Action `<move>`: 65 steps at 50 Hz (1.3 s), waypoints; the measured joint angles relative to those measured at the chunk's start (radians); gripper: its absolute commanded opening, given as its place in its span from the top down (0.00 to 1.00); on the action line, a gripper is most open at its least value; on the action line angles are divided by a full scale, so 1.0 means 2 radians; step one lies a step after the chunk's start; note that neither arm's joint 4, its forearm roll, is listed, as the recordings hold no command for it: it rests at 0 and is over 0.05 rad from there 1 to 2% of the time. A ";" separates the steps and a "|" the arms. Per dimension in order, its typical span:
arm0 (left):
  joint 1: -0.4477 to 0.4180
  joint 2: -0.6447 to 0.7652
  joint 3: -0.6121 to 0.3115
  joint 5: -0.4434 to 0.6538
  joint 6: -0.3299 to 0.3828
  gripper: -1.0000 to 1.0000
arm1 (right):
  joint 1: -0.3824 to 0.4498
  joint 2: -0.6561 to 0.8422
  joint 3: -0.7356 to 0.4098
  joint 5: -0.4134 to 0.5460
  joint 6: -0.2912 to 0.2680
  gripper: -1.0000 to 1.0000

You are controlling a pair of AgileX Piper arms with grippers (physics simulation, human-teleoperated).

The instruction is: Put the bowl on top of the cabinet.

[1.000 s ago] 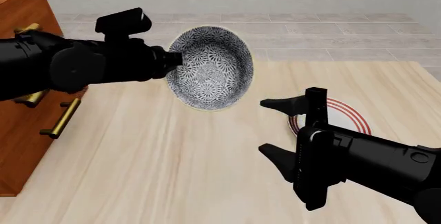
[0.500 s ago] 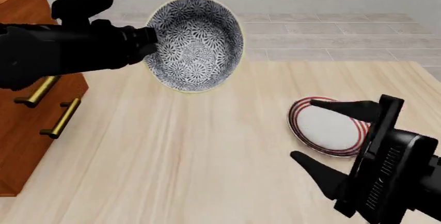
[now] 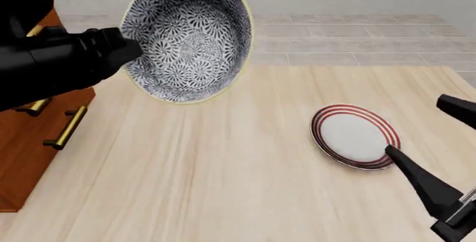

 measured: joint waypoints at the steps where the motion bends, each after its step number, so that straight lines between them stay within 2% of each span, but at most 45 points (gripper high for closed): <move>1: 0.000 -0.006 0.005 -0.002 -0.002 1.00 | -0.005 -0.007 0.000 0.004 0.007 0.00; 9: 0.010 -0.054 0.041 -0.014 -0.022 1.00 | -0.052 -0.060 0.006 0.032 0.073 0.00; 16: 0.020 -0.095 0.074 -0.026 -0.047 1.00 | -0.093 -0.091 0.017 0.038 0.124 0.00; 31: 0.049 -0.177 0.136 -0.046 -0.085 1.00 | -0.164 -0.116 0.048 0.006 0.200 0.00; 38: 0.063 -0.213 0.152 -0.046 -0.095 1.00 | -0.192 -0.120 0.067 -0.017 0.223 0.00; 49: 0.082 -0.266 0.173 -0.046 -0.105 1.00 | -0.224 -0.122 0.104 -0.055 0.237 0.00; 65: 0.096 -0.309 0.211 -0.058 -0.117 1.00 | -0.249 -0.122 0.132 -0.058 0.270 0.00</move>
